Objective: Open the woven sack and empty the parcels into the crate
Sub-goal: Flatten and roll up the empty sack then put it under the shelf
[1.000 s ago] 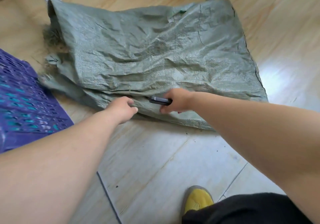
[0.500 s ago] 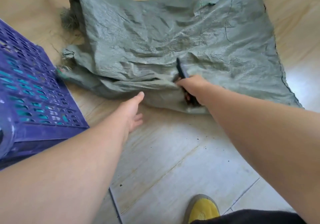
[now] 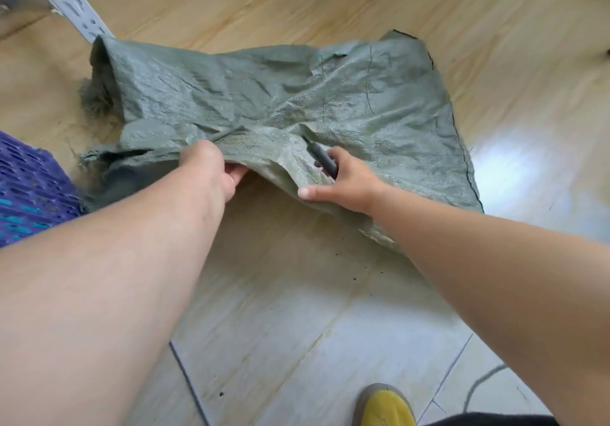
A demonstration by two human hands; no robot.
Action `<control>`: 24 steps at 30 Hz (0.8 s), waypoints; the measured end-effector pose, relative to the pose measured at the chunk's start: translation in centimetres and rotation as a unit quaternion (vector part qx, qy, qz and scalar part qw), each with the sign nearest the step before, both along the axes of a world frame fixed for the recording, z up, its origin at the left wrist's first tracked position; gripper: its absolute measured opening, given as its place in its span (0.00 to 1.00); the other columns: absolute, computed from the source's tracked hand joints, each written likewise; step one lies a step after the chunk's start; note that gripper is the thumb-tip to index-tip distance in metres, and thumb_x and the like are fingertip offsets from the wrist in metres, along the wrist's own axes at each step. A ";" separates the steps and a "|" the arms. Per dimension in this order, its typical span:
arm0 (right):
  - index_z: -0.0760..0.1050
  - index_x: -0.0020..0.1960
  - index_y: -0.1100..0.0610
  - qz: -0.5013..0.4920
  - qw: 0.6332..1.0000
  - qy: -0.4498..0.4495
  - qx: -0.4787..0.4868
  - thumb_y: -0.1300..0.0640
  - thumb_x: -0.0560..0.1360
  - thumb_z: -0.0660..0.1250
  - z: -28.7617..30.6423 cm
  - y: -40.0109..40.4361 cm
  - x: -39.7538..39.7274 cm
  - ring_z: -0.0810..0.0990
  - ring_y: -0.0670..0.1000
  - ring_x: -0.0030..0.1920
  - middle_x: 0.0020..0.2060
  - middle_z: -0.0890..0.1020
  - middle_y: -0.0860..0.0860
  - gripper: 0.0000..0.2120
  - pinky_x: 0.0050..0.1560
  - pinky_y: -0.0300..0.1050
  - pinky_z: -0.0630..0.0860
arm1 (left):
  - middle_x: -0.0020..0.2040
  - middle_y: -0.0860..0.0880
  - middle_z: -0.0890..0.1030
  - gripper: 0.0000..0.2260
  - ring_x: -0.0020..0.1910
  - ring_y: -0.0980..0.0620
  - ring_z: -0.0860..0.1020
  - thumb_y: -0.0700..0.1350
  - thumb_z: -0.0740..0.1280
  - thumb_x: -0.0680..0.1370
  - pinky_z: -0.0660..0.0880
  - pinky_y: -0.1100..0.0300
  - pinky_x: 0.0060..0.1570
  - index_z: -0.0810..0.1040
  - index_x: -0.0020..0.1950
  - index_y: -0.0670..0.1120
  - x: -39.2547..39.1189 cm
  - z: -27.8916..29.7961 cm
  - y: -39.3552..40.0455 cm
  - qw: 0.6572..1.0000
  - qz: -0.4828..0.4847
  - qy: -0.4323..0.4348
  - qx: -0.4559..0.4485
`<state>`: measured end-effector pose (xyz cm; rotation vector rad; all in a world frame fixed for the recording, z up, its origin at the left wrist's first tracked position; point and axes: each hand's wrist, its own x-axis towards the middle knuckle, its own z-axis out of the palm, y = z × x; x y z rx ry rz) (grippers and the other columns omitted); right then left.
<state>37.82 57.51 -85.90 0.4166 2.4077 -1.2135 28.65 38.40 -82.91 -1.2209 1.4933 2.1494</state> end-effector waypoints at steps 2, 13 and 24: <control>0.70 0.57 0.50 0.080 0.977 -0.041 0.193 0.50 0.69 0.74 -0.2 1.2 0.9 0.77 0.54 0.49 0.53 0.79 0.50 0.20 0.47 0.47 0.75 | 0.53 0.46 0.82 0.13 0.47 0.46 0.82 0.41 0.55 0.82 0.81 0.48 0.30 0.75 0.61 0.47 -0.6 2.0 0.5 0.998 -0.050 0.038 -0.031; 0.71 0.39 0.57 0.254 0.805 -0.459 0.277 0.45 0.71 0.73 5.7 5.0 2.1 0.72 0.53 0.33 0.34 0.73 0.53 0.18 0.36 0.43 0.70 | 0.27 0.46 0.78 0.09 0.20 0.54 0.70 0.39 0.53 0.80 0.63 0.75 0.19 0.70 0.55 0.42 0.0 1.1 -2.0 0.941 -0.207 -0.093 -0.252; 0.75 0.64 0.61 -0.077 0.875 -0.006 0.478 0.65 0.79 0.57 10.4 6.4 -7.5 0.73 0.61 0.63 0.62 0.75 0.59 0.16 0.55 0.51 0.71 | 0.74 0.51 0.66 0.30 0.67 0.50 0.71 0.48 0.63 0.79 0.68 0.53 0.66 0.54 0.78 0.53 -4.4 7.7 3.7 0.825 -0.401 0.228 -0.326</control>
